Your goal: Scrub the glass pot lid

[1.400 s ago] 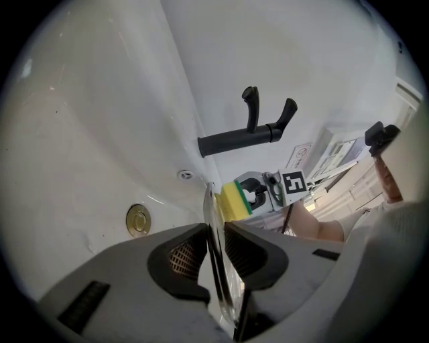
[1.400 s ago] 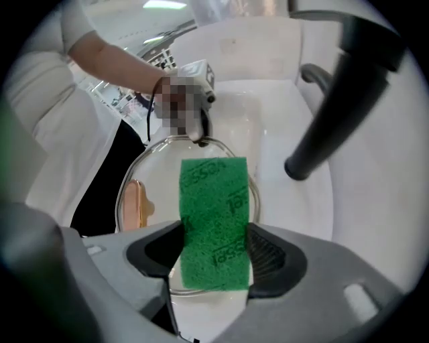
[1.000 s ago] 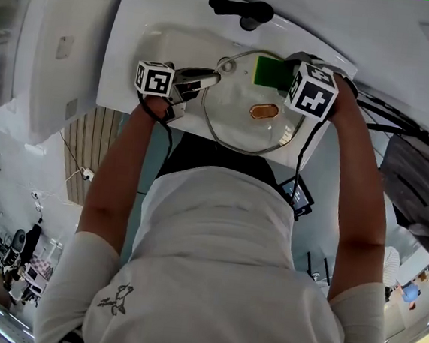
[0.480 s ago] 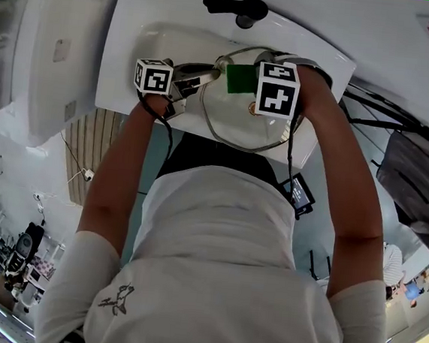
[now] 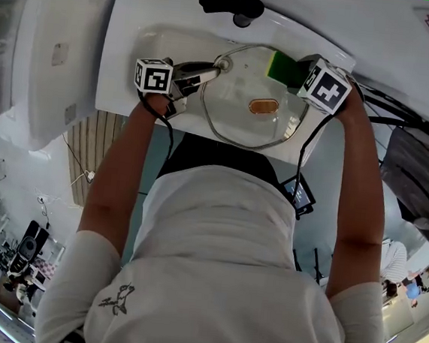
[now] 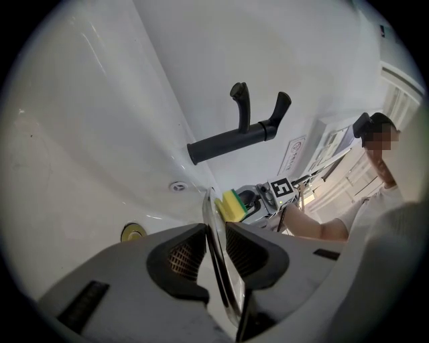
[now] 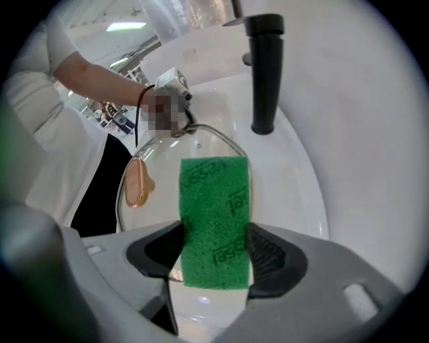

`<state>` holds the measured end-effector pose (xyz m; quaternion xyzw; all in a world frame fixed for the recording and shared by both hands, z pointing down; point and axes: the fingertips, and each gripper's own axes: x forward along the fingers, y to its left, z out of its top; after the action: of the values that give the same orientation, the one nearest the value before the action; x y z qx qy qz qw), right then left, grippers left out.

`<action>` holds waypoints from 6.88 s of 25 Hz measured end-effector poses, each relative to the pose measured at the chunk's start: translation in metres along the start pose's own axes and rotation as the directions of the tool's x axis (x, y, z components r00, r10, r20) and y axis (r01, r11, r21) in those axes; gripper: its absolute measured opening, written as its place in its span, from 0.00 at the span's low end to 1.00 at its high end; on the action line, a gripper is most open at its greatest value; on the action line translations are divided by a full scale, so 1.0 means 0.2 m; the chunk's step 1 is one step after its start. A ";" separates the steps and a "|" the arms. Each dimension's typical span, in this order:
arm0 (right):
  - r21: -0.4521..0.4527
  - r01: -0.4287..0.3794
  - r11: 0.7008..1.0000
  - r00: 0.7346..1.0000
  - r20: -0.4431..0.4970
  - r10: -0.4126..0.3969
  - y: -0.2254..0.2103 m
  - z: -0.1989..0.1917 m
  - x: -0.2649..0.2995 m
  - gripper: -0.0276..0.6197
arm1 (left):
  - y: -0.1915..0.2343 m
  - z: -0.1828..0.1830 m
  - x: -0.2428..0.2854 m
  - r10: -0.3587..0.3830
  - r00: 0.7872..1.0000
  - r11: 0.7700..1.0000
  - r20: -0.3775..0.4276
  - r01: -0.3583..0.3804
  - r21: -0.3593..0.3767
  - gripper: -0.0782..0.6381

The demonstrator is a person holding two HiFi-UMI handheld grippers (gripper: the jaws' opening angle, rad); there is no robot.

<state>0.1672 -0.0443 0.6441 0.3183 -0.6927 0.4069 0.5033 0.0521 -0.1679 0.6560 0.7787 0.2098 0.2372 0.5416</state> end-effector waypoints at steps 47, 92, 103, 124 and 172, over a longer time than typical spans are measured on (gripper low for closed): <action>0.295 0.311 0.904 0.946 -0.002 -0.325 0.71 -0.46 -0.05 0.50 | 0.04 0.09 0.03 0.049 0.997 0.999 0.062 -0.050 0.014 0.24; 0.577 0.369 0.729 0.544 0.502 -0.672 0.87 0.09 -1.03 0.50 | -1.30 0.11 -0.42 0.149 0.958 0.705 0.247 -0.278 0.652 0.12; 0.573 0.323 0.753 0.441 0.613 -0.656 1.13 -0.36 -1.21 0.50 | -1.77 -0.24 -0.03 0.133 0.944 0.635 0.301 -0.315 0.706 0.11; 0.522 0.284 0.804 0.380 0.709 -0.594 1.78 -0.74 -1.24 0.50 | -2.23 -1.07 0.11 0.171 0.946 0.574 0.277 -0.324 0.752 0.11; 0.638 0.321 0.700 0.219 0.669 -0.710 3.18 0.21 -1.02 0.49 | -2.52 -1.77 -1.38 0.069 0.956 0.502 0.285 -0.280 0.818 0.11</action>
<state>-0.3322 0.2219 0.2874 0.7835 -0.6056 0.0993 0.0976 -0.4150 0.0983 0.2486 0.9811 0.1585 0.0723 0.0838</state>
